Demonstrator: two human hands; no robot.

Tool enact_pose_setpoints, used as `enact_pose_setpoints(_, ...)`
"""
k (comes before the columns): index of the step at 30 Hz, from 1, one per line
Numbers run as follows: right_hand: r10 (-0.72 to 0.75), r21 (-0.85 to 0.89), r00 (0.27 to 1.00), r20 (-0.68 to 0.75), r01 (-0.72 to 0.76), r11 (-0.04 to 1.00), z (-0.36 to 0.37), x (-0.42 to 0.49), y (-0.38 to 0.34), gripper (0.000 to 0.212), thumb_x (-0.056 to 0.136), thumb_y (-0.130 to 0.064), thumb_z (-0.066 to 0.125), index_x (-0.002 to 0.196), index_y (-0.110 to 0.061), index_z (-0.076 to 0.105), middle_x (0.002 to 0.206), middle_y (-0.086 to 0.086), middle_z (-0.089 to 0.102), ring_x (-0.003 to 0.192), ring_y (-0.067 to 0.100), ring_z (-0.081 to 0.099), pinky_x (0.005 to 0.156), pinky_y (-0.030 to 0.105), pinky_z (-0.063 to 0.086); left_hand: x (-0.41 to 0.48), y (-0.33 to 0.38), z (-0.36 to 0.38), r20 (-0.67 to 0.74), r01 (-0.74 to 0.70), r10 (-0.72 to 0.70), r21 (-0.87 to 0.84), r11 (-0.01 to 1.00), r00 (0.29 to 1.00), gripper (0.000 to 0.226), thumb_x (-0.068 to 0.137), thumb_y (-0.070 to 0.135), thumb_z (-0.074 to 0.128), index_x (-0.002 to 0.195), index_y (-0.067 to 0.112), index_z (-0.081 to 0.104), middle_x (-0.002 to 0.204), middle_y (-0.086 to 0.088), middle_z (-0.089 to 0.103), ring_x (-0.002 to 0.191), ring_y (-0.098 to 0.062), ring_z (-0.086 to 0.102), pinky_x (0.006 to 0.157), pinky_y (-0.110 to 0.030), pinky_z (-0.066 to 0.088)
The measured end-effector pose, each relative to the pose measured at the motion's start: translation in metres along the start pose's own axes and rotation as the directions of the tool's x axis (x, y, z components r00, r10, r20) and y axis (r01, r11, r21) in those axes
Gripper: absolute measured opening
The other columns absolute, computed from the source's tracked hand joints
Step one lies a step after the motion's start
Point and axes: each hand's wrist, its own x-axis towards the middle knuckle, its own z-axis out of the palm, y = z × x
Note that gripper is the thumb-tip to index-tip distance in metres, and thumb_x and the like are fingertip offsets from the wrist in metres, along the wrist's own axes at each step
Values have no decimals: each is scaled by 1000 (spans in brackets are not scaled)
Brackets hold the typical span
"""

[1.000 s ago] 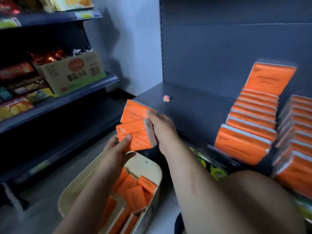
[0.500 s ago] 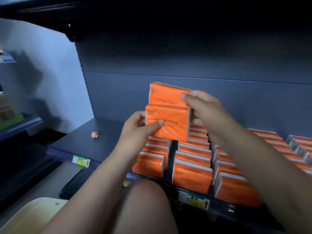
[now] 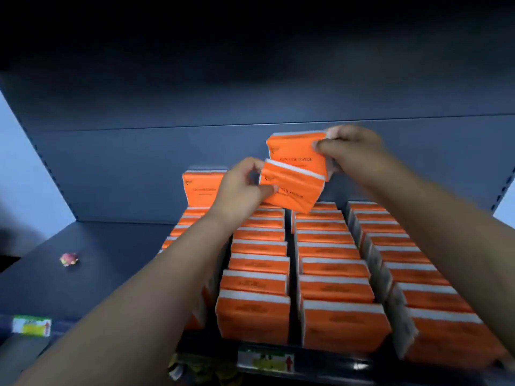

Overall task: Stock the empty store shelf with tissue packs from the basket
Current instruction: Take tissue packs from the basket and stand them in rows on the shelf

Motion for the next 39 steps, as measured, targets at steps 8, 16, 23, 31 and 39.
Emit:
enact_pose_setpoints(8,62,-120,995,-80,-72,990,-3,36,33,4,89,-15,70,88,-12,68,87,15,74,81,29,74,80,46,62,30,-49,-19,166,-161,108,353,922,980,61,91,13,77,142,38,54,110,14,66,101,-2,65,93,-23,51)
enact_pose_setpoints(16,31,-277,984,-175,-79,958,-3,49,43,27,93,-20,66,119,-14,70,113,6,71,105,24,67,94,39,55,46,-59,-25,128,-218,176,610,762,976,47,91,17,73,135,27,61,110,2,63,98,-19,58,87,-29,44)
enact_pose_setpoints(23,63,-317,987,-147,-107,943,-7,48,49,17,91,-17,67,107,-11,72,105,11,73,100,28,70,84,35,54,52,-68,-9,67,-158,161,732,663,985,43,84,1,60,125,11,65,119,-15,59,105,-39,61,86,-42,52)
enact_pose_setpoints(31,15,-378,984,-180,-83,922,-22,46,56,17,88,-14,62,100,-17,73,102,7,74,101,30,69,91,43,56,58,-75,2,47,-131,169,841,526,984,35,84,-3,55,118,2,62,116,-20,57,100,-45,58,80,-50,54)
enact_pose_setpoints(39,24,-306,983,-181,-80,949,-31,42,62,23,91,-14,67,111,-23,73,112,3,74,108,25,69,98,43,56,53,-73,9,27,-100,169,893,439,985,53,85,-7,52,136,10,56,127,-19,56,112,-45,51,82,-51,50)
